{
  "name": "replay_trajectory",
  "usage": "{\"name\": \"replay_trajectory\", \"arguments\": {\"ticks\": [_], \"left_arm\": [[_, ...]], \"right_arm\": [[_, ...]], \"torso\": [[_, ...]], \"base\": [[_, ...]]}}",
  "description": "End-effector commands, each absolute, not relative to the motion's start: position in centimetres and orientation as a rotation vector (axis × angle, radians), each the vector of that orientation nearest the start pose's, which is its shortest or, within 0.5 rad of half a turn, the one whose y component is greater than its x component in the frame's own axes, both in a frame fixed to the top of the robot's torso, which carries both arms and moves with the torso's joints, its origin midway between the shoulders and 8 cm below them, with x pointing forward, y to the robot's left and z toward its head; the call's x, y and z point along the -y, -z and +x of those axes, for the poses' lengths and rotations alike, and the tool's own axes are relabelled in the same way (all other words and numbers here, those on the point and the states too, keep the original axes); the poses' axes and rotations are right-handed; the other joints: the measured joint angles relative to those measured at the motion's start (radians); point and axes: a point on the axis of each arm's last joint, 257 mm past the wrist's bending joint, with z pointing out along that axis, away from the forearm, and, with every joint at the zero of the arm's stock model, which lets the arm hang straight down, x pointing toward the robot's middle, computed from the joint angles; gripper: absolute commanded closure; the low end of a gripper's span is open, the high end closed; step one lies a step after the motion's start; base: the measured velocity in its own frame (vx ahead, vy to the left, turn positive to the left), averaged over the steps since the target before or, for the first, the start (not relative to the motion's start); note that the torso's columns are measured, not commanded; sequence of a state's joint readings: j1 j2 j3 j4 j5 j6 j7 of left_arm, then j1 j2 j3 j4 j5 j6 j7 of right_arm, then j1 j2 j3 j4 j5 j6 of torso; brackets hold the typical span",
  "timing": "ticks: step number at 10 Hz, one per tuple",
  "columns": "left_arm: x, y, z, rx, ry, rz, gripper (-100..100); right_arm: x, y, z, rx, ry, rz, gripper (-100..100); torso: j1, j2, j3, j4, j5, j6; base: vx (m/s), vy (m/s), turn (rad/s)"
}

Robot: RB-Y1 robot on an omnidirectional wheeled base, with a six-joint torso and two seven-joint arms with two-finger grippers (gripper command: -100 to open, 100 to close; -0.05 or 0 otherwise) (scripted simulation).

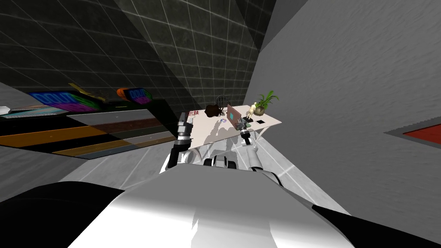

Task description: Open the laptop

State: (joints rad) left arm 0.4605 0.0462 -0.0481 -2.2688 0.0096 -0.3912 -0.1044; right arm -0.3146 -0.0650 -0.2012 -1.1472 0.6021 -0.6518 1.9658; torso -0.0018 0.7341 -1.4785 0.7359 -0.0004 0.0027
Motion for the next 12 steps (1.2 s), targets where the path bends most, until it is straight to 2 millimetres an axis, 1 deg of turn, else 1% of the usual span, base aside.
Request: {"name": "replay_trajectory", "arguments": {"ticks": [1, 2, 3, 4, 6, 8, 9, 11, 12], "left_arm": [[-25.8, -1.0, 36.9, -0.735, 1.254, -0.658, 0], [-25.8, -1.0, 36.9, -0.735, 1.254, -0.658, 0], [-25.8, -1.0, 36.9, -0.735, 1.254, -0.659, 0], [-25.8, -1.0, 36.9, -0.735, 1.254, -0.659, 0], [-25.8, -1.0, 36.9, -0.735, 1.254, -0.659, 0], [-25.8, -1.0, 36.9, -0.735, 1.254, -0.659, 0], [-25.8, -1.0, 36.9, -0.735, 1.254, -0.659, 0], [-25.8, -1.0, 36.9, -0.735, 1.254, -0.659, 0], [-25.8, -1.0, 36.9, -0.735, 1.254, -0.659, 0]], "right_arm": [[19.4, 14.2, 58.4, -0.944, 0.724, -0.741, 100], [19.3, 13.8, 58.5, -0.934, 0.716, -0.741, 100], [20.8, 13.9, 58.5, -0.928, 0.750, -0.765, -100], [21.5, 13.9, 58.4, -0.925, 0.763, -0.774, -100], [23.8, 14.2, 58.1, -0.919, 0.805, -0.797, -100], [25.9, 15.3, 57.3, -0.929, 0.837, -0.795, -100], [26.2, 15.6, 57.0, -0.934, 0.841, -0.789, -100], [28.3, 16.9, 55.8, -0.947, 0.877, -0.781, -100], [28.7, 17.2, 55.6, -0.950, 0.884, -0.779, -100]], "torso": [[0.000, 0.001, 0.000, 0.000, 0.000, 0.000], [0.000, 0.001, 0.001, 0.000, 0.000, -0.001], [0.003, 0.001, 0.001, 0.001, 0.001, -0.002], [0.004, 0.002, 0.001, 0.001, 0.001, -0.003], [0.002, -0.003, -0.002, -0.003, -0.001, -0.006], [0.002, -0.004, -0.002, -0.001, 0.000, -0.004], [0.000, -0.004, -0.002, -0.002, -0.001, -0.004], [0.001, -0.002, -0.001, -0.001, -0.001, -0.004], [0.001, -0.001, 0.000, 0.000, 0.000, -0.004]], "base": [[-0.051, -0.087, 0.087], [-0.026, -0.038, 0.011], [-0.003, -0.010, 0.021], [0.004, -0.005, 0.031], [0.002, -0.007, 0.053], [0.021, -0.013, 0.143], [0.023, -0.022, 0.094], [0.024, -0.026, 0.140], [0.020, -0.022, 0.109]]}}
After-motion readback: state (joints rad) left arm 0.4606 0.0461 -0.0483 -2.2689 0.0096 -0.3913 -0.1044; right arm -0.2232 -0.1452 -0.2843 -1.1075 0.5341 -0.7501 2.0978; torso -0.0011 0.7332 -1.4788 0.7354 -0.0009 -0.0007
